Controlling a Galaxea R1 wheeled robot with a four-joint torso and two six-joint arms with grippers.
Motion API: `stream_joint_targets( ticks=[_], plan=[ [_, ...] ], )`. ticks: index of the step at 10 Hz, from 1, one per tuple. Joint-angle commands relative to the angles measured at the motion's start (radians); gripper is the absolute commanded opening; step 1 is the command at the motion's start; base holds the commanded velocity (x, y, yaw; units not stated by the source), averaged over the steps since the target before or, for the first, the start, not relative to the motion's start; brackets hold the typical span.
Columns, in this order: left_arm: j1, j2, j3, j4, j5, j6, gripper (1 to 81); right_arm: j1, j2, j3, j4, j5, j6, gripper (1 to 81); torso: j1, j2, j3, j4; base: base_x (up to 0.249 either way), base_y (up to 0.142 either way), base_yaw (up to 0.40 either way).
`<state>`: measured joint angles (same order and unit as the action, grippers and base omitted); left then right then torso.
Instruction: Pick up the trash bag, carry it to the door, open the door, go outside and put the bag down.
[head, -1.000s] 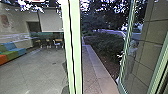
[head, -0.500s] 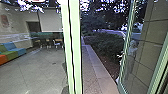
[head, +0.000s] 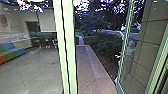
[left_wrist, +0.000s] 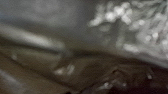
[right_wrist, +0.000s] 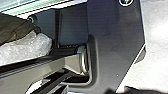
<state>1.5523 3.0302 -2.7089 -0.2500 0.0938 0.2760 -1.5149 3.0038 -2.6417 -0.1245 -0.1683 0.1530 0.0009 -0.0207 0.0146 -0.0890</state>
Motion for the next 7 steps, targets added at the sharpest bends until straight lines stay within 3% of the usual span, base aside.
stream_joint_targets(
  ticks=[1,7],
  plan=[
    [-0.048,-0.005,-0.002,0.008,0.066,0.005,1.0,0.054,0.009,0.011,-0.001,-0.059,-0.004,81.1,0.0,0.0,0.0,0.0,0.0,-0.101,0.0],
    [-0.048,-0.003,0.0,0.008,0.066,0.005,1.0,0.049,0.009,0.005,-0.001,-0.059,-0.004,81.1,0.0,0.0,0.0,0.0,0.0,-0.119,0.0]
  ],
)
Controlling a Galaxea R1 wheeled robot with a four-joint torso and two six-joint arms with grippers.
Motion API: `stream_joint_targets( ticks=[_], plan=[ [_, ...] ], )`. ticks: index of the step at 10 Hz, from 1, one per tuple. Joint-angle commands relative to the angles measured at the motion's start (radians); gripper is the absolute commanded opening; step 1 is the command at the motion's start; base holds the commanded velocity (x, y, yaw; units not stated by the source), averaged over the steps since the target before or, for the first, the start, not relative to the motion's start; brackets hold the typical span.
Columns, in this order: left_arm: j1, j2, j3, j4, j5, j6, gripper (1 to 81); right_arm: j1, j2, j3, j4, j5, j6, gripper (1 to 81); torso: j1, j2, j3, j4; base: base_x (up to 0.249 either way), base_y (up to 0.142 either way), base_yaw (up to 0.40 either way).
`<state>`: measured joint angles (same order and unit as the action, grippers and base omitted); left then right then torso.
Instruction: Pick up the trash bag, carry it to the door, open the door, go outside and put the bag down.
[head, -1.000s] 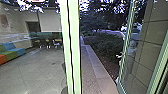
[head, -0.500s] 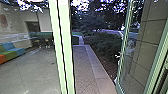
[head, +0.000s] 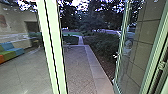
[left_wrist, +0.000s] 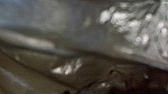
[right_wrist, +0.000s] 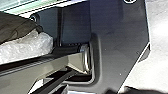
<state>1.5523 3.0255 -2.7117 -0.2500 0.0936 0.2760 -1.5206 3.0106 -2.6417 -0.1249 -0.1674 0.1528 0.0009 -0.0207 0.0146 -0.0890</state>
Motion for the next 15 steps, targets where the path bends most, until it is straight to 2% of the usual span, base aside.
stream_joint_targets(
  ticks=[1,11,12,14,15],
  plan=[
    [-0.048,0.001,0.001,0.009,0.066,0.005,1.0,0.053,0.003,0.005,-0.001,-0.06,-0.004,81.1,0.0,0.0,0.0,0.0,0.0,-0.131,0.0],
    [-0.048,0.001,0.003,0.011,0.066,0.005,1.0,0.038,0.006,-0.01,-0.007,-0.049,-0.006,81.1,0.0,0.0,0.0,0.0,0.0,-0.131,0.0],
    [-0.047,0.001,0.003,0.009,0.066,0.005,1.0,0.036,0.006,-0.009,-0.009,-0.049,-0.006,81.1,0.0,0.0,-0.083,0.0,0.0,-0.132,0.0],
    [-0.047,0.001,0.003,0.009,0.066,0.006,1.0,0.038,0.007,-0.007,-0.009,-0.049,-0.007,81.1,-0.001,0.0,-0.11,0.0,0.0,-0.132,0.0],
    [-0.048,0.001,0.003,0.009,0.066,0.006,1.0,0.039,0.007,-0.01,-0.009,-0.049,-0.007,81.1,-0.001,0.0,-0.04,0.0,0.0,-0.118,0.0]
  ],
)
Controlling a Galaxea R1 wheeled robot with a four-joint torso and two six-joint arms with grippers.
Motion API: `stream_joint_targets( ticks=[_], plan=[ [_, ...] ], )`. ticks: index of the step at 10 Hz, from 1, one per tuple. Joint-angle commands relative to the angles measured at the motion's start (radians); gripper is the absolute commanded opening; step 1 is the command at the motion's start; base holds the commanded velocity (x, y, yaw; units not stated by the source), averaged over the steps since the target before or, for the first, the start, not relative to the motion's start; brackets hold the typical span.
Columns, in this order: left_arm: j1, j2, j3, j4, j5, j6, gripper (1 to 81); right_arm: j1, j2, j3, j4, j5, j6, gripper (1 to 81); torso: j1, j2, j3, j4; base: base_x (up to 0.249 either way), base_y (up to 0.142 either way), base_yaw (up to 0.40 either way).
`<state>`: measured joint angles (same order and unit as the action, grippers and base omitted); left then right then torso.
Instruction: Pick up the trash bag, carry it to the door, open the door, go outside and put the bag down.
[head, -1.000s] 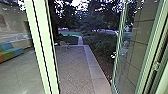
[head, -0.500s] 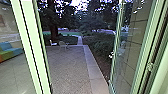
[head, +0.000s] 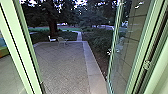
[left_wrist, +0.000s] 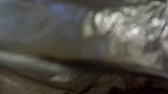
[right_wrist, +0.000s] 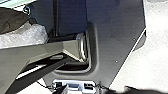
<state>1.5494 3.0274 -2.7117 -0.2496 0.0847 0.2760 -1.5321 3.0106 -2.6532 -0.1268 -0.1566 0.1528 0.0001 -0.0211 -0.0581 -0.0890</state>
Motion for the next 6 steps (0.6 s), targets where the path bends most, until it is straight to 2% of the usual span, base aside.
stream_joint_targets(
  ticks=[1,3,6],
  plan=[
    [-0.045,0.001,0.003,0.009,0.075,0.006,1.0,0.049,0.006,0.001,-0.007,-0.06,-0.007,81.1,0.0,0.0,0.006,0.0,0.0,-0.074,0.0],
    [-0.045,0.001,0.003,0.009,0.075,0.006,1.0,0.049,0.007,0.001,-0.005,-0.06,-0.006,81.1,0.001,0.001,-0.018,0.0,0.0,0.0,0.0],
    [-0.044,0.002,0.003,0.01,0.073,0.006,1.0,0.049,0.006,0.001,-0.004,-0.06,-0.004,81.1,0.001,0.001,-0.02,0.0,0.0,0.0,0.0]
  ],
)
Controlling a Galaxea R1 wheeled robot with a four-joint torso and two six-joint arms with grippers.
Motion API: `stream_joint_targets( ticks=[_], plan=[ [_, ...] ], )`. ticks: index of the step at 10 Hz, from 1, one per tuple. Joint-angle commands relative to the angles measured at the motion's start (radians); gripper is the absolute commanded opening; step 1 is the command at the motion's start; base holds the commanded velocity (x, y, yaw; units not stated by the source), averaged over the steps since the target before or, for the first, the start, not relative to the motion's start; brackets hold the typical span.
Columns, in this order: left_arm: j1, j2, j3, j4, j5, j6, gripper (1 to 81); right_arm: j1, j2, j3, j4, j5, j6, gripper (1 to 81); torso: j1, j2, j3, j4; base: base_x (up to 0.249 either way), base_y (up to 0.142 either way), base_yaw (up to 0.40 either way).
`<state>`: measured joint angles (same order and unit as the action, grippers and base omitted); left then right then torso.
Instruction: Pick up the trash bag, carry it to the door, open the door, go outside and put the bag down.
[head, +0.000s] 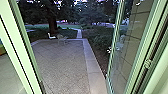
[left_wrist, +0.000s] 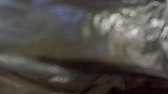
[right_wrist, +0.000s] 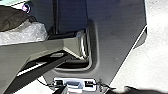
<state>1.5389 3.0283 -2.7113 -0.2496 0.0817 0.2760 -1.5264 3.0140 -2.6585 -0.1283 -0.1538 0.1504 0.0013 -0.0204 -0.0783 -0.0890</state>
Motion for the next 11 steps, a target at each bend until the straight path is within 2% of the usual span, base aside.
stream_joint_targets(
  ticks=[1,7,11],
  plan=[
    [-0.035,0.002,0.002,0.016,0.078,0.006,1.0,0.044,0.004,0.006,-0.002,-0.062,-0.002,81.1,0.0,0.0,0.0,0.0,0.0,0.0,0.0],
    [-0.036,0.009,0.002,0.036,0.078,0.005,1.0,0.028,0.008,0.005,-0.001,-0.061,0.0,81.1,0.0,0.0,0.0,0.0,0.0,0.0,0.0],
    [-0.036,0.011,0.002,0.036,0.078,0.005,1.0,0.028,0.012,0.005,-0.001,-0.061,0.0,81.1,0.0,0.0,0.0,0.0,0.0,-0.082,0.0]
  ],
)
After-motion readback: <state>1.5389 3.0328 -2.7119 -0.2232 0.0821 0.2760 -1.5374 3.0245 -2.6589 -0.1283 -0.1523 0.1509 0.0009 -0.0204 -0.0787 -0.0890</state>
